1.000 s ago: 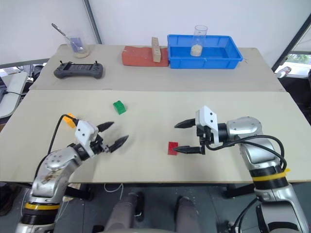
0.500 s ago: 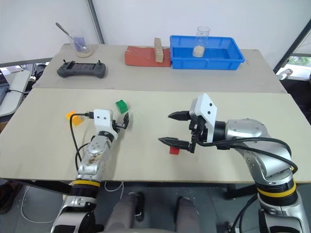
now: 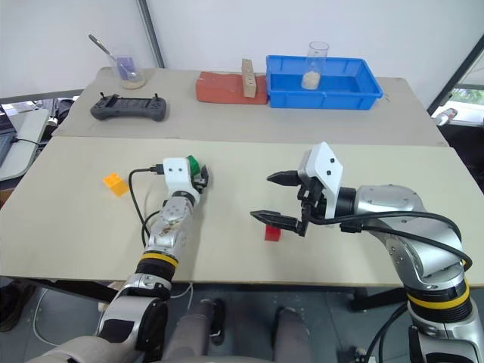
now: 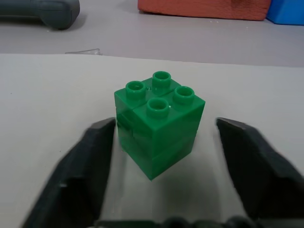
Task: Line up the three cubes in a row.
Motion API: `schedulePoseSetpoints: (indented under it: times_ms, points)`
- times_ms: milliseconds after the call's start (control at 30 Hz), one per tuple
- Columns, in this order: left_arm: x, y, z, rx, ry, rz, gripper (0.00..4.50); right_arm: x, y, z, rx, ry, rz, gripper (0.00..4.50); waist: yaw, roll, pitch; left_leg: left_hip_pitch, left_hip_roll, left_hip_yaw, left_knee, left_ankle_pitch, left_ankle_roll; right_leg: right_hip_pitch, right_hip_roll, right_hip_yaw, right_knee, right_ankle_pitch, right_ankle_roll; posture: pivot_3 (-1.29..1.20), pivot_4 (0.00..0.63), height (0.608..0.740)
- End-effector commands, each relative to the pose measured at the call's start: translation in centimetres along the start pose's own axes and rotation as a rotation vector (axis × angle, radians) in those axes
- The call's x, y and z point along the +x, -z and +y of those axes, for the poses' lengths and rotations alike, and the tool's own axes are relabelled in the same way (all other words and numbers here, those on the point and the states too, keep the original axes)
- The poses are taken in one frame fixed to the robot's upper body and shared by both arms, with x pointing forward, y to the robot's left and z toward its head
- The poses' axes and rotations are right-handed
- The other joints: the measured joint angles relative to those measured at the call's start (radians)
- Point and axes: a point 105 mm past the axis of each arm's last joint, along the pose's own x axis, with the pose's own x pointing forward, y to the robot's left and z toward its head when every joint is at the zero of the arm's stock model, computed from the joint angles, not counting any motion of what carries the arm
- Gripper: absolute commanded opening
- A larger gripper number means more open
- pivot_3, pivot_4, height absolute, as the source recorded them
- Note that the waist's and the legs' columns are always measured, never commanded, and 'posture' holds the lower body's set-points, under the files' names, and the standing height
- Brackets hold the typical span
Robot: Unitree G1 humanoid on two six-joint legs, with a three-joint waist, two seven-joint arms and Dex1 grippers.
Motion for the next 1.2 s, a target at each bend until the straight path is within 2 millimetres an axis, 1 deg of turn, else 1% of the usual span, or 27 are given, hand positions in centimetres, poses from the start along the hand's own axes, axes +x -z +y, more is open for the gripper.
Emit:
schedulePoseSetpoints:
  times_ms: [33,200,300,467,500,567,633,667,767,833,867,933,967,1067,1200]
  points:
    - [0.1,-0.2,-0.5,-0.018,-0.005,0.003,1.84,-0.7,-1.2,-0.3,-0.043,0.023,-0.025,4.50,0.000,0.000,0.000,0.000,0.000,0.000,0.000,0.000,0.000,0.000,0.000,0.000,0.000,0.000,0.000,0.00,0.150,0.740]
    - [0.1,-0.2,-0.5,-0.022,-0.011,0.005,1.84,-0.7,-1.1,-0.4,-0.039,0.027,-0.023,4.50,-0.001,0.000,0.000,0.000,0.000,0.000,0.000,0.000,0.000,0.001,0.000,0.000,0.000,0.000,0.000,0.00,0.150,0.740]
    - [0.0,-0.1,-0.1,-0.020,-0.021,0.008,1.84,-0.7,-1.0,-0.4,-0.038,0.029,-0.023,4.50,-0.001,0.000,0.000,0.000,0.000,0.000,0.000,0.000,0.000,0.001,0.000,0.000,-0.001,0.000,0.000,0.00,0.150,0.740]
    - [-0.1,-1.3,0.2,0.039,0.073,-0.026,1.84,-0.7,-0.7,-0.3,-0.042,0.030,-0.020,4.50,-0.003,0.000,0.000,0.000,0.000,0.000,0.000,0.000,0.000,0.000,0.000,0.000,-0.001,0.000,0.000,0.00,0.150,0.740]
    - [-0.3,-1.9,0.2,0.067,0.134,-0.041,1.84,-0.8,-0.7,-0.2,-0.043,0.029,-0.016,4.50,-0.004,-0.001,0.000,0.000,0.000,0.000,0.000,0.000,0.000,0.000,0.000,0.000,-0.001,0.000,0.000,0.00,0.150,0.740]
    - [-1.1,-2.8,-0.3,0.132,0.312,-0.067,1.84,-1.1,-0.5,-0.2,-0.045,0.030,-0.009,4.50,-0.006,-0.001,0.001,0.000,0.000,0.000,0.000,0.000,0.000,-0.001,0.000,0.000,-0.001,0.000,0.000,0.00,0.150,0.740]
    - [-2.7,-3.5,-1.0,0.186,0.515,-0.076,1.84,-1.5,-0.4,-0.2,-0.047,0.031,0.000,4.50,-0.009,-0.002,0.001,-0.001,0.000,0.001,-0.001,0.000,0.000,-0.003,0.000,0.000,-0.001,0.000,0.000,0.00,0.150,0.740]
    - [-4.0,-3.7,-1.5,0.199,0.642,-0.074,1.84,-1.6,-0.3,-0.2,-0.047,0.033,0.005,4.50,-0.009,-0.002,0.001,-0.001,0.001,0.001,-0.002,0.000,0.000,-0.004,0.000,0.000,-0.001,0.000,0.000,0.00,0.150,0.740]
    - [-7.6,-3.4,-2.0,0.258,0.954,-0.045,1.84,-2.0,-0.1,-0.2,-0.045,0.034,0.015,4.50,-0.009,-0.002,0.002,-0.001,0.001,0.002,-0.003,0.000,0.000,-0.005,0.000,0.000,-0.001,0.000,0.000,0.00,0.150,0.740]
    - [-9.1,-2.7,-1.6,0.317,1.067,-0.018,1.84,-2.1,0.1,-0.1,-0.044,0.033,0.022,4.50,-0.009,-0.002,0.002,-0.001,0.001,0.002,-0.003,0.000,0.000,-0.008,0.000,0.000,-0.002,0.000,0.000,0.00,0.150,0.740]
    - [-9.3,-2.5,-1.4,0.328,1.092,-0.009,1.84,-2.2,0.2,0.0,-0.044,0.032,0.025,4.50,-0.009,-0.002,0.002,-0.001,0.002,0.002,-0.003,0.000,0.000,-0.009,0.000,0.000,-0.003,0.000,0.000,0.00,0.150,0.740]
    - [-9.4,-2.2,-1.3,0.329,1.092,-0.006,1.84,-2.2,0.3,0.1,-0.044,0.032,0.027,4.50,-0.006,-0.002,0.002,-0.001,0.002,0.002,-0.004,0.000,0.000,-0.008,0.000,0.000,-0.005,0.000,0.000,0.00,0.150,0.740]
    - [-9.8,-2.1,-1.4,0.319,1.097,-0.006,1.84,-2.3,0.3,0.1,-0.045,0.034,0.028,4.50,-0.005,-0.002,0.002,-0.001,0.002,0.002,-0.003,0.000,0.000,-0.008,0.000,0.000,-0.006,0.000,0.000,0.00,0.150,0.740]
    - [-10.8,-1.4,-1.8,0.296,1.048,-0.021,1.84,-2.4,0.2,0.2,-0.046,0.045,0.028,4.50,-0.008,-0.002,0.002,-0.002,0.002,0.003,-0.003,0.000,0.000,-0.007,0.000,0.000,-0.009,0.000,0.000,0.00,0.150,0.740]
    - [-11.8,-0.9,-2.4,0.253,0.927,-0.040,1.84,-2.6,0.3,0.6,-0.038,0.056,0.029,4.50,-0.007,-0.002,0.002,-0.002,0.003,0.003,-0.003,0.000,0.000,-0.008,0.000,0.000,-0.008,0.000,0.000,0.00,0.150,0.740]
